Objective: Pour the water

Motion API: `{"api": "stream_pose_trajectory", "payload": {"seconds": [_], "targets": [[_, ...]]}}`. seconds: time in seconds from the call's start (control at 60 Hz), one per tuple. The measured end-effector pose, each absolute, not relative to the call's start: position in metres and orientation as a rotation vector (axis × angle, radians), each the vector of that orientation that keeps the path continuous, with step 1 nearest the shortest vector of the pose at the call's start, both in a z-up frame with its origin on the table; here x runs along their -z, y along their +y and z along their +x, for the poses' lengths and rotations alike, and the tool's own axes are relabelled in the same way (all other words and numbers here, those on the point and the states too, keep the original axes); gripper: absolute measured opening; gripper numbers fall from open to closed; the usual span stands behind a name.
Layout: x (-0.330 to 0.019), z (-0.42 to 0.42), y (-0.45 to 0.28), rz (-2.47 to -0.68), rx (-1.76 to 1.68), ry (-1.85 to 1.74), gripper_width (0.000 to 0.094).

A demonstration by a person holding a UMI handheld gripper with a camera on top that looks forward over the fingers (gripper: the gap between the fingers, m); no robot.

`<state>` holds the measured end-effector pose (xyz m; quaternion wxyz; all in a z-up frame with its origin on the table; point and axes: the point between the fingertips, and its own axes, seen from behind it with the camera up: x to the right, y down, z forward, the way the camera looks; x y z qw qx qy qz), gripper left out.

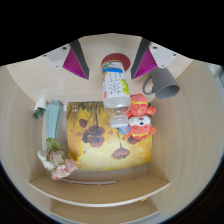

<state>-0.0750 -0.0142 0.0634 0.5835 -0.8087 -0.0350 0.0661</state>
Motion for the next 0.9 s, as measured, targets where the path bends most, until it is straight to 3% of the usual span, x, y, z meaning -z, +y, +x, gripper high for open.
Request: {"api": "stream_pose_trajectory", "payload": {"seconds": [0.233, 0.9], "targets": [[-0.063, -0.048, -0.092, -1.932, -0.048, -0.049, 0.086], [-0.168, 0.015, -0.181, -1.77, 0.056, 0.049, 0.0874]]}}
